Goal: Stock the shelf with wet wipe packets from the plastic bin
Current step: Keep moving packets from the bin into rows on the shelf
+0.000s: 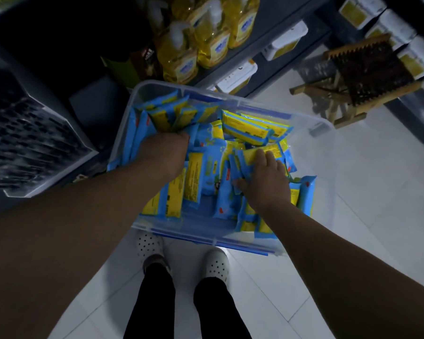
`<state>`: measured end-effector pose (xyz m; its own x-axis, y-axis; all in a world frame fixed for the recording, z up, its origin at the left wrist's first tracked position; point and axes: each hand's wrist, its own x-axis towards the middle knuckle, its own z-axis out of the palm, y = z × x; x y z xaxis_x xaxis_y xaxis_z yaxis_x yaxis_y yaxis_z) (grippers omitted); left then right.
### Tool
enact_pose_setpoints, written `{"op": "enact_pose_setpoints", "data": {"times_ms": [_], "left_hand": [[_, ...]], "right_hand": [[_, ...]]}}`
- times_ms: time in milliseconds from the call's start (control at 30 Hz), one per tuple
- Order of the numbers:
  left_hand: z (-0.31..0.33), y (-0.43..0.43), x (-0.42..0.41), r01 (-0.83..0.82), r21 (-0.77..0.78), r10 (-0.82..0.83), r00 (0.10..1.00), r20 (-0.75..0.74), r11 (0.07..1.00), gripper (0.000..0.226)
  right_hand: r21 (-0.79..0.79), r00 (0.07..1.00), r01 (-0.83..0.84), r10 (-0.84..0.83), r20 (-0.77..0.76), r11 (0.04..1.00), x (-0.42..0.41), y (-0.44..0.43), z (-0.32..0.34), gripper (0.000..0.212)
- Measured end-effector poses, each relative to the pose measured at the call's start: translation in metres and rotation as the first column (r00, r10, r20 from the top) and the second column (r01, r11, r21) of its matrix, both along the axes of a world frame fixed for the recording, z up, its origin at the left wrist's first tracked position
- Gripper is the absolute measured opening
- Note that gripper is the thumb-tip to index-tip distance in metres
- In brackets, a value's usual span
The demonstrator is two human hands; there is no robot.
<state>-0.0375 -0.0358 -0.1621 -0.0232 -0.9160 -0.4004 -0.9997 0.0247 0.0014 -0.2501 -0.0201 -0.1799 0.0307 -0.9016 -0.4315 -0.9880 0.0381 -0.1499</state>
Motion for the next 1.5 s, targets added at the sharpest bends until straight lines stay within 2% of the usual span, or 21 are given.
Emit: {"op": "enact_pose_setpoints", "data": {"times_ms": [133, 200, 267, 367, 433, 533, 600, 733, 900, 967, 1100, 1167, 1267, 1367, 1500], "left_hand": [[0.021, 0.0, -0.001, -0.098, -0.007, 0.097, 0.992, -0.083, 0.995, 0.02], [0.035, 0.002, 0.001, -0.149, -0.013, 0.146, 0.978, -0.148, 0.989, 0.018], [0.052, 0.004, 0.002, -0.213, -0.013, 0.203, 0.948, -0.244, 0.977, 0.019], [0.084, 0.007, 0.002, -0.35, 0.11, 0.363, 0.829, -0.425, 0.93, 0.041], [0.106, 0.008, 0.001, -0.434, 0.193, 0.467, 0.717, -0.518, 0.88, 0.044], [0.146, 0.008, -0.001, -0.531, 0.248, 0.548, 0.534, -0.644, 0.81, 0.024], [0.176, 0.008, -0.003, -0.564, 0.276, 0.564, 0.435, -0.702, 0.779, 0.018], [0.237, 0.009, -0.004, -0.602, 0.294, 0.574, 0.344, -0.743, 0.742, 0.018], [0.315, 0.015, -0.007, -0.638, 0.352, 0.607, 0.233, -0.759, 0.685, 0.04], [0.342, 0.016, -0.01, -0.653, 0.283, 0.549, 0.243, -0.8, 0.702, 0.038], [0.391, 0.021, -0.02, -0.66, 0.072, 0.403, 0.364, -0.84, 0.748, 0.021], [0.413, 0.025, -0.027, -0.646, 0.0, 0.327, 0.387, -0.862, 0.764, 0.019], [0.44, 0.033, -0.04, -0.594, -0.083, 0.192, 0.384, -0.903, 0.8, 0.027], [0.462, 0.04, -0.048, -0.507, -0.181, 0.095, 0.471, -0.877, 0.842, 0.056], [0.49, 0.045, -0.046, -0.485, -0.269, 0.051, 0.55, -0.834, 0.832, 0.052]], "right_hand": [[-0.019, 0.999, -0.027, 0.028, 0.046, 0.999, 0.004, 0.002, 0.011, 0.061], [-0.033, 0.998, 0.009, -0.007, 0.062, 0.999, 0.004, 0.001, 0.025, 0.045], [-0.053, 0.994, 0.064, -0.059, 0.09, 0.997, 0.003, -0.001, 0.044, 0.038], [-0.092, 0.985, 0.097, -0.083, 0.151, 0.991, 0.003, -0.005, 0.079, 0.037], [-0.114, 0.967, 0.114, -0.084, 0.238, 0.987, 0.003, -0.006, 0.104, 0.035], [-0.08, 0.886, 0.194, -0.14, 0.443, 0.978, 0.005, -0.008, 0.146, 0.031], [-0.044, 0.817, 0.249, -0.186, 0.546, 0.967, 0.006, -0.01, 0.176, 0.028], [-0.013, 0.683, 0.334, -0.233, 0.692, 0.942, 0.007, -0.015, 0.236, 0.008], [0.031, 0.523, 0.386, -0.246, 0.816, 0.922, 0.002, -0.02, 0.31, 0.009], [0.064, 0.463, 0.392, -0.257, 0.848, 0.918, 0.003, -0.022, 0.335, 0.013], [0.139, 0.316, 0.392, -0.275, 0.908, 0.909, 0.012, -0.023, 0.383, 0.017], [0.17, 0.232, 0.361, -0.265, 0.936, 0.917, 0.018, -0.02, 0.407, 0.018], [0.219, 0.091, 0.304, -0.258, 0.962, 0.927, 0.025, -0.016, 0.442, 0.017], [0.295, -0.057, 0.228, -0.29, 0.955, 0.928, 0.029, -0.013, 0.474, 0.022], [0.297, -0.209, 0.144, -0.265, 0.941, 0.944, 0.035, -0.011, 0.507, 0.028]]}}
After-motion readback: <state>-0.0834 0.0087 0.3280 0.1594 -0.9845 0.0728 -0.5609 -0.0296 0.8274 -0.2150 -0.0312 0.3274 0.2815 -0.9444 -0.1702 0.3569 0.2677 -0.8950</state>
